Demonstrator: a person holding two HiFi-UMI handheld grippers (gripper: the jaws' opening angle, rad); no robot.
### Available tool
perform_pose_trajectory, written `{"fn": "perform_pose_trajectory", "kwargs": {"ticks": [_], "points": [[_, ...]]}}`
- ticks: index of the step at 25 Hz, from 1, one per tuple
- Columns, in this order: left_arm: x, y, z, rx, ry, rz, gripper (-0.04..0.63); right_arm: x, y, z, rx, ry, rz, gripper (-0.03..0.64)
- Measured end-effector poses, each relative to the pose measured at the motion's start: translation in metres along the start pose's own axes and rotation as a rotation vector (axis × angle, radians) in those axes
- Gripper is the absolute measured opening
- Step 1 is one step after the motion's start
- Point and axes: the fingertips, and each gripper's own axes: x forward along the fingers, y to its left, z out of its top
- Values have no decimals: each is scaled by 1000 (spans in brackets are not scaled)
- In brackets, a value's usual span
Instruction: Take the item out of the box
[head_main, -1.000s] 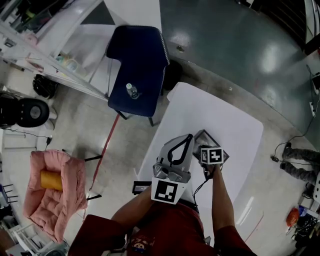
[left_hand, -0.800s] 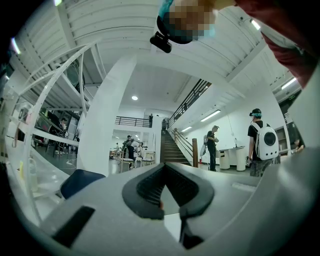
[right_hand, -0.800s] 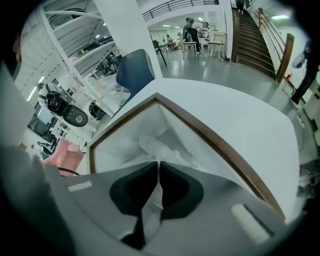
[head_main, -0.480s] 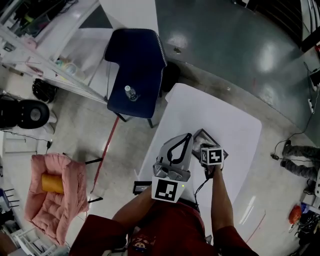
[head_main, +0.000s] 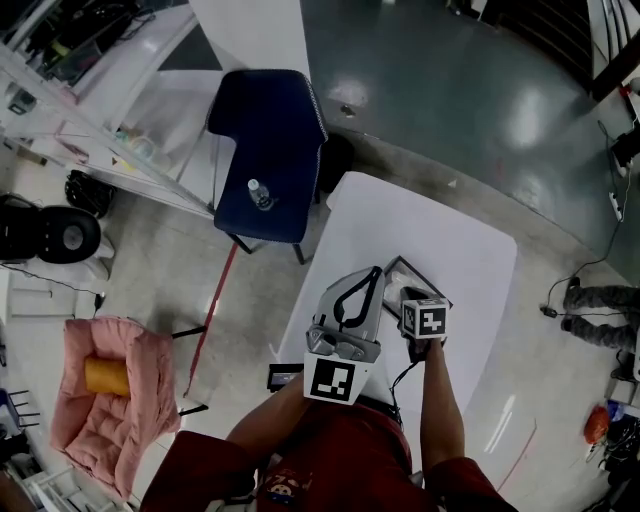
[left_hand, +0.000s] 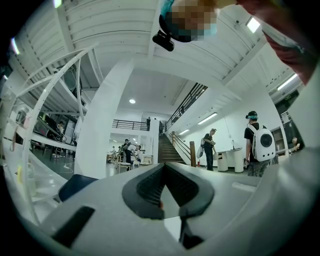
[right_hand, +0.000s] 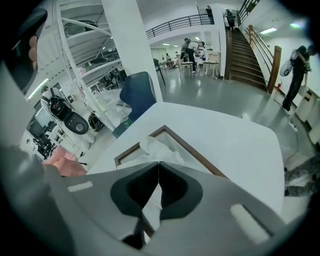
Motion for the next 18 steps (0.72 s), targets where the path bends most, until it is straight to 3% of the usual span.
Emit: {"fn": "perform_pose_trajectory", "kwargs": {"ticks": [5, 12, 18], "points": [[-8, -3, 7, 38, 1, -14, 3, -18, 6, 7, 7, -58, -11, 3], [-21, -8, 30, -67, -114, 29, 3, -55, 25, 11, -8, -153, -14, 5], [-32, -15, 44, -72, -154, 11, 3, -88, 30, 18, -10, -232, -38, 5]]}}
